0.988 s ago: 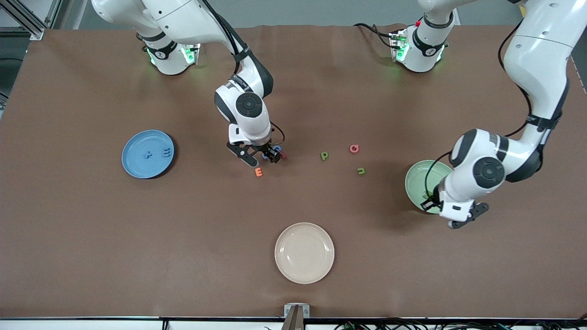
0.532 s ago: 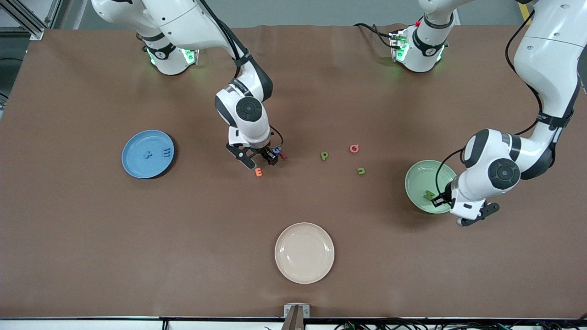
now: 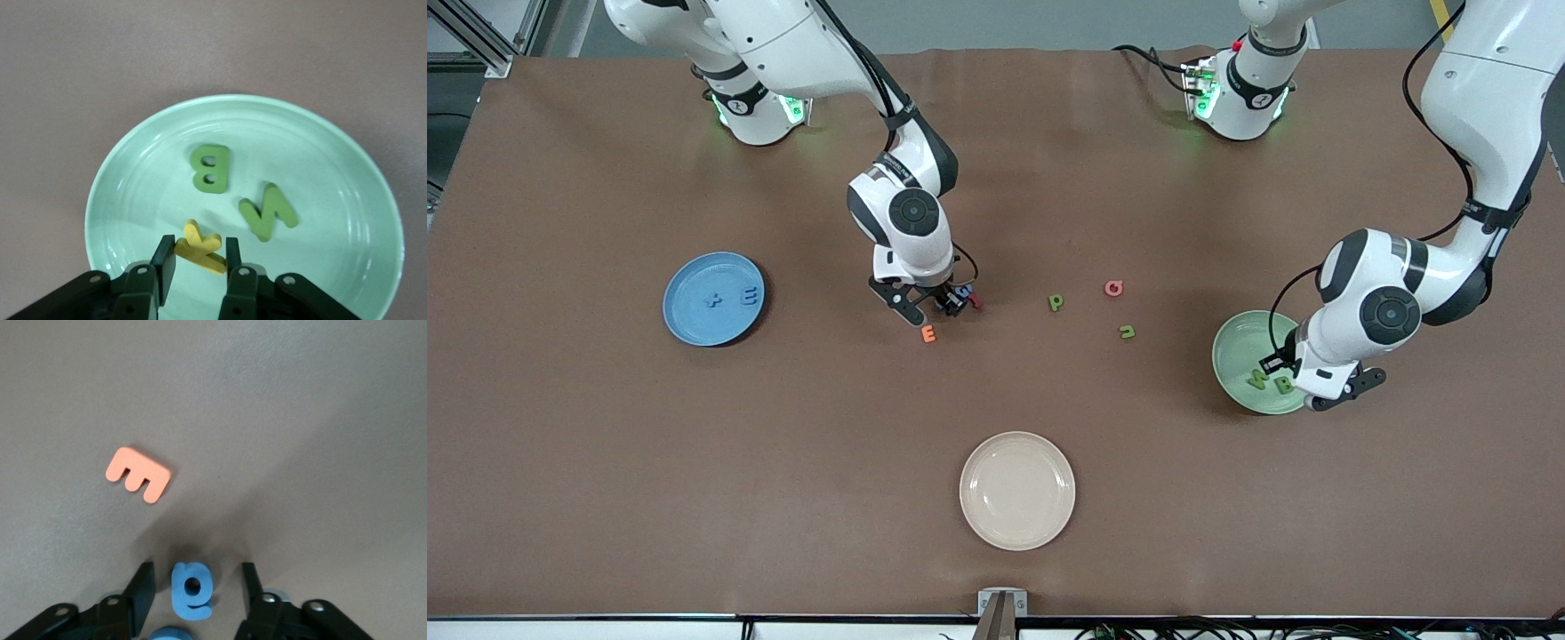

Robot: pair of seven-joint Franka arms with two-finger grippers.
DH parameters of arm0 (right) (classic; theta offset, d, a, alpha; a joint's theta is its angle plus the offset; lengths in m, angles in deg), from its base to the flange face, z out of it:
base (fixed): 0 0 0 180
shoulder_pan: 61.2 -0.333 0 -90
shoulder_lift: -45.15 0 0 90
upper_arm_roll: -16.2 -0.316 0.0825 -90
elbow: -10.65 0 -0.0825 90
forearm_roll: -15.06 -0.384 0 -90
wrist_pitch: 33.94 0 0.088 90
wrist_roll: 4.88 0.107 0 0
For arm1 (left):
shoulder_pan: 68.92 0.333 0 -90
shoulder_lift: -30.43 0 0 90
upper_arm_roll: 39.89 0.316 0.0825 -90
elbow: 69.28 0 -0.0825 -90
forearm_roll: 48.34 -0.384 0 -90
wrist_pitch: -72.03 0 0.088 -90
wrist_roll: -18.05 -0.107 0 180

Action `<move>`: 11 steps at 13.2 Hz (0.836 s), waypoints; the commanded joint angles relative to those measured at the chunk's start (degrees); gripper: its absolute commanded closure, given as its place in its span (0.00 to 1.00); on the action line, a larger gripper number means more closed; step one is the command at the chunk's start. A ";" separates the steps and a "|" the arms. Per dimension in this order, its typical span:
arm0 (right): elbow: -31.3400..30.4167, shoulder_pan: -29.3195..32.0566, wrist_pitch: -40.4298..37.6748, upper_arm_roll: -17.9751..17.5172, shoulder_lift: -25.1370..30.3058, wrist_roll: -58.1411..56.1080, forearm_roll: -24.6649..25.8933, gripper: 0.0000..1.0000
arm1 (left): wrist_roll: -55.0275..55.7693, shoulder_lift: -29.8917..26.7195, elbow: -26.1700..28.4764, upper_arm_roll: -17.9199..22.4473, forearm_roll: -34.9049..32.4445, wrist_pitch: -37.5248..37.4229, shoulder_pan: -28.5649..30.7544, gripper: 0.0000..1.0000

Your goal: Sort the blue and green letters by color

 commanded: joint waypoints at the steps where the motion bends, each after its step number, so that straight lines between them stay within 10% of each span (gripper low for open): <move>1: 0.32 -0.84 -0.17 0.14 -0.89 1.26 0.48 0.69 | -0.51 -2.12 2.28 -0.35 -0.67 0.96 0.71 0.99; 3: 0.32 -0.76 -0.25 0.05 -0.81 1.17 0.48 0.97 | 0.36 -2.21 1.84 -0.69 -0.67 0.87 0.36 0.99; 11: -1.77 9.86 -19.40 0.23 11.56 -23.39 0.48 1.00 | 18.98 1.30 -0.35 -5.88 -0.50 1.04 -8.15 0.99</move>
